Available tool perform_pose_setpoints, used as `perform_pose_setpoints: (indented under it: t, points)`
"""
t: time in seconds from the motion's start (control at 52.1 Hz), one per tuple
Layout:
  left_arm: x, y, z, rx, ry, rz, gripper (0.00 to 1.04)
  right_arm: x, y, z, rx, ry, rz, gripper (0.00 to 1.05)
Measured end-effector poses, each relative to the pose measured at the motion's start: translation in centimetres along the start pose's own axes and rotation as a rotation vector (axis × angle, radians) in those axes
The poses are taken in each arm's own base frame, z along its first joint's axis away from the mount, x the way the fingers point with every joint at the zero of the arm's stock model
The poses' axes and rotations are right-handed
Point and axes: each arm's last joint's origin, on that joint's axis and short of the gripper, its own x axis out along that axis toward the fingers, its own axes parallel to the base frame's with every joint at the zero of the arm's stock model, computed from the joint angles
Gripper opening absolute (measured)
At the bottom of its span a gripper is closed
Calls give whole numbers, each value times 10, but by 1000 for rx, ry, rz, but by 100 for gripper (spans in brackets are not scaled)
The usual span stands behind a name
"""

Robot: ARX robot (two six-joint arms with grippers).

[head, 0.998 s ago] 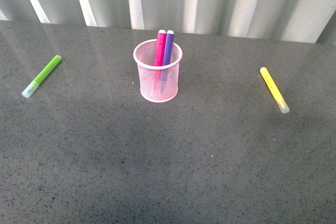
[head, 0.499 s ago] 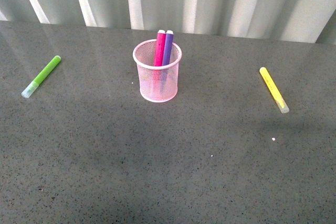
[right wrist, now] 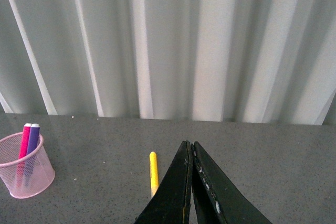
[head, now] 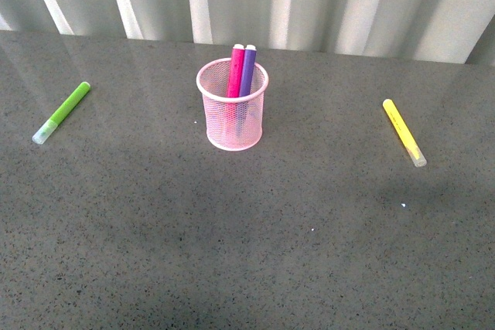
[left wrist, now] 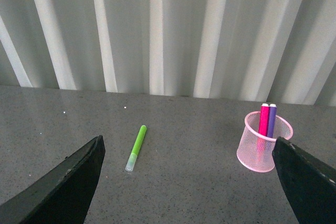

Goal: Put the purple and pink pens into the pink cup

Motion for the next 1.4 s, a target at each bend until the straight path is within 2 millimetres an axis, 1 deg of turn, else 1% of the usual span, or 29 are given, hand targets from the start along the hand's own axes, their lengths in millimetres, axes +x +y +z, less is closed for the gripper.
perform_pose_setpoints:
  t: [0.461, 0.557, 0.614, 0.825, 0.902, 0.941, 0.96, 0.998, 1.056, 1.113, 1.133, 1.344, 1.363, 1.401]
  points:
    - [0, 0, 0, 0, 0, 0, 98, -9, 0, 0, 0, -1, 0, 3]
    - [0, 0, 0, 0, 0, 0, 98, -17, 0, -5, 1, 34, 0, 3]
    - [0, 0, 0, 0, 1, 0, 98, -19, 0, -3, 1, 7, 0, 3]
    - [0, 0, 0, 0, 1, 0, 98, -20, 0, -3, 1, 5, -1, 4]
    - [0, 0, 0, 0, 0, 0, 98, -20, 0, -3, 1, 4, 0, 15]
    - [0, 0, 0, 0, 0, 0, 98, -20, 0, -3, 1, 4, 0, 22]
    - [0, 0, 0, 0, 0, 0, 98, -20, 0, -3, 1, 4, 0, 24]
    - [0, 0, 0, 0, 0, 0, 98, -20, 0, -3, 1, 4, 0, 31]
    - [0, 0, 0, 0, 0, 0, 98, -20, 0, -3, 1, 4, 0, 38]
    - [0, 0, 0, 0, 0, 0, 98, -20, 0, -3, 1, 4, -1, 48]
    - [0, 0, 0, 0, 0, 0, 98, -20, 0, -3, 1, 4, 0, 50]
    - [0, 0, 0, 0, 0, 0, 98, -20, 0, -3, 1, 4, 0, 84]
    - [0, 0, 0, 0, 0, 0, 98, -20, 0, -3, 1, 4, 0, 86]
    - [0, 0, 0, 0, 0, 0, 98, -20, 0, -3, 1, 4, -1, 95]
